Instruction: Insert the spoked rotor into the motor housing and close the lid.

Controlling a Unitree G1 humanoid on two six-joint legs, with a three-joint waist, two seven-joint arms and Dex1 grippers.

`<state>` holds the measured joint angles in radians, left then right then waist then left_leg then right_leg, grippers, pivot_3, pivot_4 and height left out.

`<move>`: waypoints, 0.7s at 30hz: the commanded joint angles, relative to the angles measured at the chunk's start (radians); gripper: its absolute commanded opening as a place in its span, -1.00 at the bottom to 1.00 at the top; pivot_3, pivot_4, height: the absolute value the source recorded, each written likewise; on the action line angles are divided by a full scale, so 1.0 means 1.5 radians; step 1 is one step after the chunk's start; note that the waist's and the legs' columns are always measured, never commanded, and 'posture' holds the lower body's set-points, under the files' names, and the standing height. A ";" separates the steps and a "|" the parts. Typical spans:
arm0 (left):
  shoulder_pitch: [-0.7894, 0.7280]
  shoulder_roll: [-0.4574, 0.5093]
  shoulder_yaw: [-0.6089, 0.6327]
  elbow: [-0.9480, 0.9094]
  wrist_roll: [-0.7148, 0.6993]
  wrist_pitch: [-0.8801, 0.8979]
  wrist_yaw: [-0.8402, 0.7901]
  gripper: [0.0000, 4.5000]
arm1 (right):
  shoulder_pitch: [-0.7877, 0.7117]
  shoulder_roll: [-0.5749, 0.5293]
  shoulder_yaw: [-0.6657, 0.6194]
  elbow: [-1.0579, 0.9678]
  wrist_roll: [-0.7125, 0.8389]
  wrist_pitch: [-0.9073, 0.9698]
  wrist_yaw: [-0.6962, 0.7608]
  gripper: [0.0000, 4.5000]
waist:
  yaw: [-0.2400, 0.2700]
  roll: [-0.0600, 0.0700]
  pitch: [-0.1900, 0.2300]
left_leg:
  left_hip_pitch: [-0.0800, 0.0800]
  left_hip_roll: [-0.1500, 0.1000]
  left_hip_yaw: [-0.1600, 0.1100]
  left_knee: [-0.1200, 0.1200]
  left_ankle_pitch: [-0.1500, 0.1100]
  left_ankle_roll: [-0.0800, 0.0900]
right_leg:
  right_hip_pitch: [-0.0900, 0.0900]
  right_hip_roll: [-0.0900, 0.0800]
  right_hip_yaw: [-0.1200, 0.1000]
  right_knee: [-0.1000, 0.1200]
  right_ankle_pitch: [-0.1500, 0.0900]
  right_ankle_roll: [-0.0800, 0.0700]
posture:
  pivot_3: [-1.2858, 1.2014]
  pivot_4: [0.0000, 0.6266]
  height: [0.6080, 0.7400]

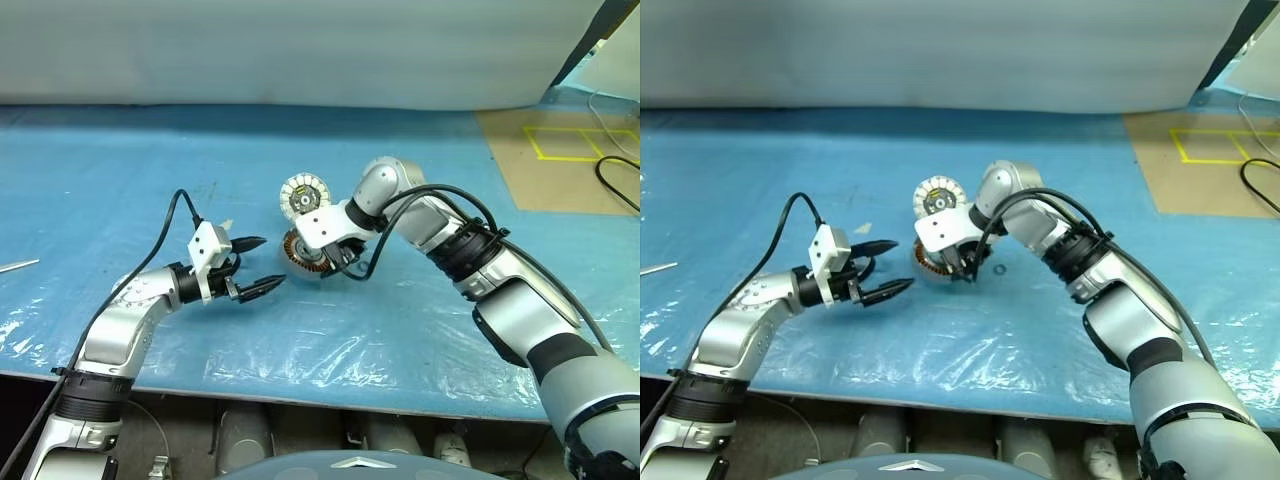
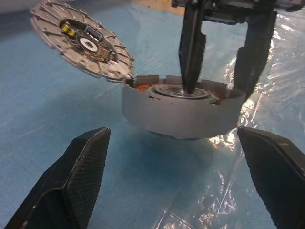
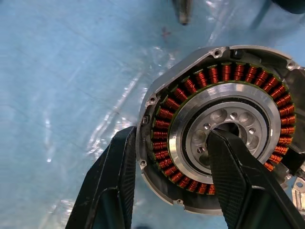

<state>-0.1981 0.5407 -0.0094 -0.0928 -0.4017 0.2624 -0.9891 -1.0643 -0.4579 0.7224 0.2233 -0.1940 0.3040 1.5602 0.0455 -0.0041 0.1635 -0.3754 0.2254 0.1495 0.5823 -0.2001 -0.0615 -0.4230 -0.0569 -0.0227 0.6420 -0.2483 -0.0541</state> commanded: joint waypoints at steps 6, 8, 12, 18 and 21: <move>-0.006 -0.010 -0.011 -0.011 -0.009 0.003 -0.010 1.00 | -0.014 -0.055 0.079 -0.158 0.095 0.172 0.036 -0.13 | 0.001 0.000 0.000 | 0.000 0.000 0.000 0.000 0.000 0.000 | 0.000 0.000 0.000 0.000 0.001 0.002 | 0.03 -0.52 1.00; -0.006 -0.010 -0.012 -0.013 -0.010 0.005 -0.010 1.00 | -0.013 -0.051 0.085 -0.167 0.098 0.195 0.036 -0.13 | -0.001 0.000 0.000 | 0.000 0.000 0.000 -0.001 0.000 0.000 | 0.000 0.000 0.000 0.000 0.001 0.002 | 0.03 -0.52 1.00; -0.001 -0.005 -0.011 -0.013 -0.009 0.005 -0.014 1.00 | -0.011 -0.029 0.096 -0.176 0.095 0.237 0.031 -0.13 | -0.001 0.000 0.000 | 0.001 0.000 0.000 -0.001 0.000 -0.001 | 0.000 0.000 0.000 0.000 0.001 0.002 | 0.03 -0.52 1.00; -0.008 -0.002 -0.012 -0.010 -0.008 0.006 -0.016 1.00 | 0.011 -0.021 0.115 -0.139 0.061 0.206 -0.003 -0.13 | 0.001 0.000 0.000 | 0.001 0.000 0.000 0.000 -0.001 -0.002 | 0.000 0.000 0.001 0.000 0.001 0.002 | 0.03 -0.52 1.00; -0.010 -0.003 -0.010 -0.008 -0.007 0.005 -0.014 1.00 | 0.018 -0.016 0.111 -0.128 0.052 0.196 -0.019 0.15 | 0.001 0.000 0.000 | 0.002 0.000 0.000 0.000 -0.001 -0.002 | 0.002 0.000 0.001 0.000 0.001 0.002 | 0.03 -0.52 1.00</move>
<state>-0.1989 0.5293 -0.0340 -0.0882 -0.4021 0.2752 -1.0023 -1.0434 -0.4831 0.8954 0.0228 -0.0941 0.6098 1.5427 0.0474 -0.0043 0.1634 -0.3707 0.2248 0.1495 0.5816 -0.2019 -0.0654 -0.4193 -0.0571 -0.0217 0.6421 -0.2466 -0.0512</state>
